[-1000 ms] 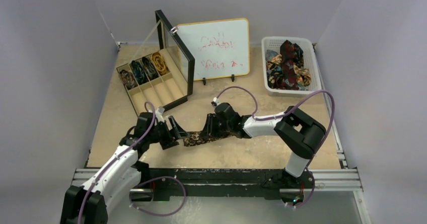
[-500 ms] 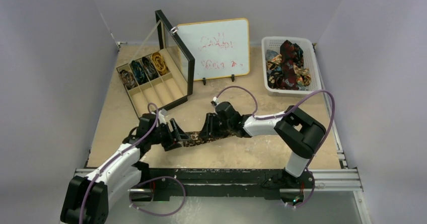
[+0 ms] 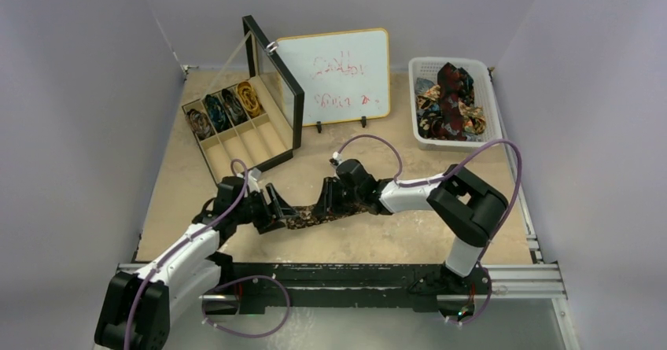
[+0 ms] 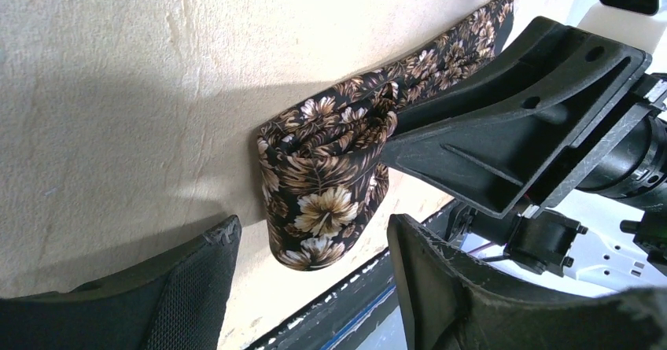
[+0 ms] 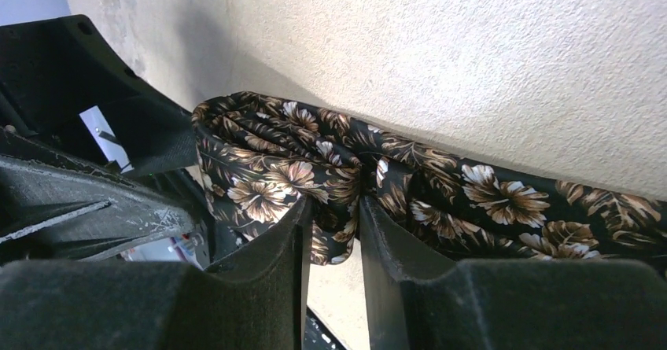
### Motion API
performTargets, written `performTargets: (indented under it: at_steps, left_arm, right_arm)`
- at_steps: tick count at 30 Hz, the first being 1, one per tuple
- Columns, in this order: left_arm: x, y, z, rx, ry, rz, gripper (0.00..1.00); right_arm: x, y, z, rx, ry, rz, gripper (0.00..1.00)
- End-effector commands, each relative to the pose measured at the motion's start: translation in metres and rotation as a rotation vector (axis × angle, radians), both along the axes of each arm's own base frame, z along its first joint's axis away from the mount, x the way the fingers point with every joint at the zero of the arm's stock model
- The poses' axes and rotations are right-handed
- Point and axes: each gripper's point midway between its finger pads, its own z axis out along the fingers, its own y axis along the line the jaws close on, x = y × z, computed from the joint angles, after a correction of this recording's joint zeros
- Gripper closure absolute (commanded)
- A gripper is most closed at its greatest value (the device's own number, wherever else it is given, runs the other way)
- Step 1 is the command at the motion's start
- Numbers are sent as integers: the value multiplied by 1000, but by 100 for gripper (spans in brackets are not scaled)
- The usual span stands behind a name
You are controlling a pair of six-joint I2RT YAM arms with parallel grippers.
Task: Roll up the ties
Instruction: Roll the tie at the center of the board.
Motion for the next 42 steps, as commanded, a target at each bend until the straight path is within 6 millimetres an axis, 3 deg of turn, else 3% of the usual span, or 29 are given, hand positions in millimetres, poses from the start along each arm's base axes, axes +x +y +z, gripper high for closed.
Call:
performTargets:
  at_steps: [1,17,28,42]
  left_arm:
    - [2,-2,2,-25,-14,-1,34]
    - [15,-8,-1,-64,-14,26,35]
    - [14,-8,-4,-81,-20,44,46]
    - [18,-5,-8,-90,11,115,44]
  right_arm:
    - [8,1,-2,-9,-11,-6,71]
    - [2,-10,-24,-44,36,-13,74]
    - [2,-12,-23,-38,43,-16,75]
    - [4,-9,-17,-17,49,-23,75]
